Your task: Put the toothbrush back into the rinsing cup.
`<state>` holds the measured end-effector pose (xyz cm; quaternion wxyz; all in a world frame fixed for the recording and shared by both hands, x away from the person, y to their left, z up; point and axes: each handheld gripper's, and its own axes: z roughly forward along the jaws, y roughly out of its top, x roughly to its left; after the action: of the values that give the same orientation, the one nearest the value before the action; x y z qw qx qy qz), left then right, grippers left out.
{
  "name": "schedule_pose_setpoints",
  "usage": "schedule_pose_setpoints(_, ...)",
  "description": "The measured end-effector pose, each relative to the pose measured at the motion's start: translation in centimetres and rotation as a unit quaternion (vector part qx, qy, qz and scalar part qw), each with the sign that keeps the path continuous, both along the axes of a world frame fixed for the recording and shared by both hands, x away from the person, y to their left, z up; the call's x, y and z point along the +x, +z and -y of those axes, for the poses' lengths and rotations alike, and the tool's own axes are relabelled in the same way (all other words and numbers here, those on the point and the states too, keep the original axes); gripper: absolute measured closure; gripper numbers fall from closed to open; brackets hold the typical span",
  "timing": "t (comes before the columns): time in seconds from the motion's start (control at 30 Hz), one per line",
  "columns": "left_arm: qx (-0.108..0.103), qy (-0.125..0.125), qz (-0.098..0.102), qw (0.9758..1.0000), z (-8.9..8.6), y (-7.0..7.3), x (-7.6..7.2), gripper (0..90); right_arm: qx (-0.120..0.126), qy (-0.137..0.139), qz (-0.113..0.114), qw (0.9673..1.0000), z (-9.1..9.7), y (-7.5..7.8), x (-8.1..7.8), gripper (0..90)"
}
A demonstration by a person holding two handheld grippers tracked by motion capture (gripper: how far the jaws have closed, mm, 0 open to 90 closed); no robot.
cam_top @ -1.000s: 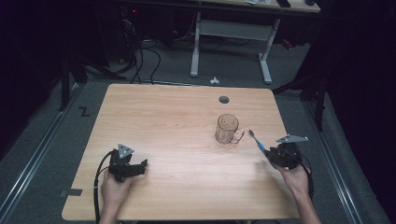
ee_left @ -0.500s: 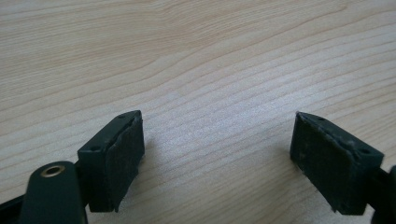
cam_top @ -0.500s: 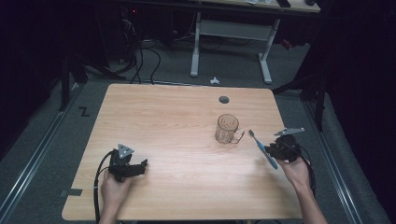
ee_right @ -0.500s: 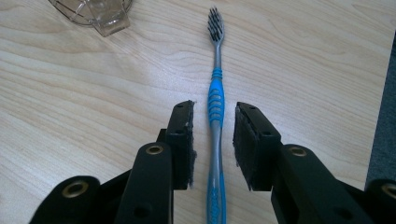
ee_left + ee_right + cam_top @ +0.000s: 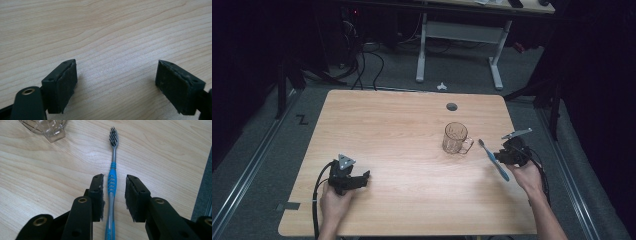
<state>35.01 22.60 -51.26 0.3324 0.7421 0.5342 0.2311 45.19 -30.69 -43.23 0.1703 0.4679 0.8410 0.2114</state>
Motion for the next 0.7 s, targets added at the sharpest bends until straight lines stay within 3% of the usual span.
schedule_pose_setpoints(0.7,0.000,0.000,0.000,1.0000,0.0,0.0,0.0,18.2,-0.039,0.009,-0.054,0.9977,-1.7,-0.3,3.3,67.8)
